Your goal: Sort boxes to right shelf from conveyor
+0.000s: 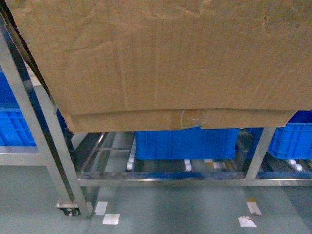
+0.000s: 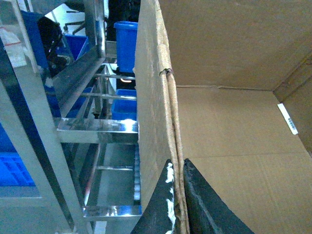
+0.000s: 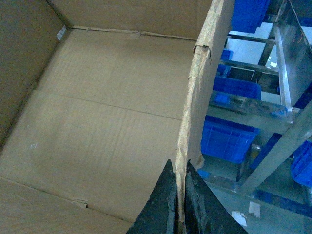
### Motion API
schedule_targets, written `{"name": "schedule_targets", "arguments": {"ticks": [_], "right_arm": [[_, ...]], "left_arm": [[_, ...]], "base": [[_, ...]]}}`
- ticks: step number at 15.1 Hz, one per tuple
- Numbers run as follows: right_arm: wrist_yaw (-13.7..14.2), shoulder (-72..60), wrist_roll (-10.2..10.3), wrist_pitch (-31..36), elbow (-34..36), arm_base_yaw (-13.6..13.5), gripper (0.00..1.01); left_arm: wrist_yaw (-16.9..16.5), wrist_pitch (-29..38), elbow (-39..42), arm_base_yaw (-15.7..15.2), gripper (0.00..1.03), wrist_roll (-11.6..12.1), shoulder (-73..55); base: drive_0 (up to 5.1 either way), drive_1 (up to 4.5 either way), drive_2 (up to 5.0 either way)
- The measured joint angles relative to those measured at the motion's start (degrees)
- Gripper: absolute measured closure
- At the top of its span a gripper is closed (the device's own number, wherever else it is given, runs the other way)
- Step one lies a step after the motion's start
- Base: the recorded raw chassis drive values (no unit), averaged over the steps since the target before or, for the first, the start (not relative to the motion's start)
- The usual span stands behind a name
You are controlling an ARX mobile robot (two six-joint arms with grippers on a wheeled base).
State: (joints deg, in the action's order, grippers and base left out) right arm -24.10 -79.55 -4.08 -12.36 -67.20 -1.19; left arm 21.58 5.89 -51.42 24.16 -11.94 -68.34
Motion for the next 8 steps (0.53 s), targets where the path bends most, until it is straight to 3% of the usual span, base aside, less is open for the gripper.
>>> {"name": "schedule_targets", "arguments": {"ticks": [7,8], "right_arm": [[0.0,0.0,0.0,0.2,0.0,0.1,0.99],[0.0,-0.2,0.0,0.0,0.0,0.1,0.99]], "left_arm": [[0.0,0.1,0.0,0.0,1.01,0.0,0.0],[0.0,-0.1,0.0,0.0,1.01,0.0,-0.2]], "base": [[0.0,4.28,-4.3],[0.0,0.0,0.0]]}}
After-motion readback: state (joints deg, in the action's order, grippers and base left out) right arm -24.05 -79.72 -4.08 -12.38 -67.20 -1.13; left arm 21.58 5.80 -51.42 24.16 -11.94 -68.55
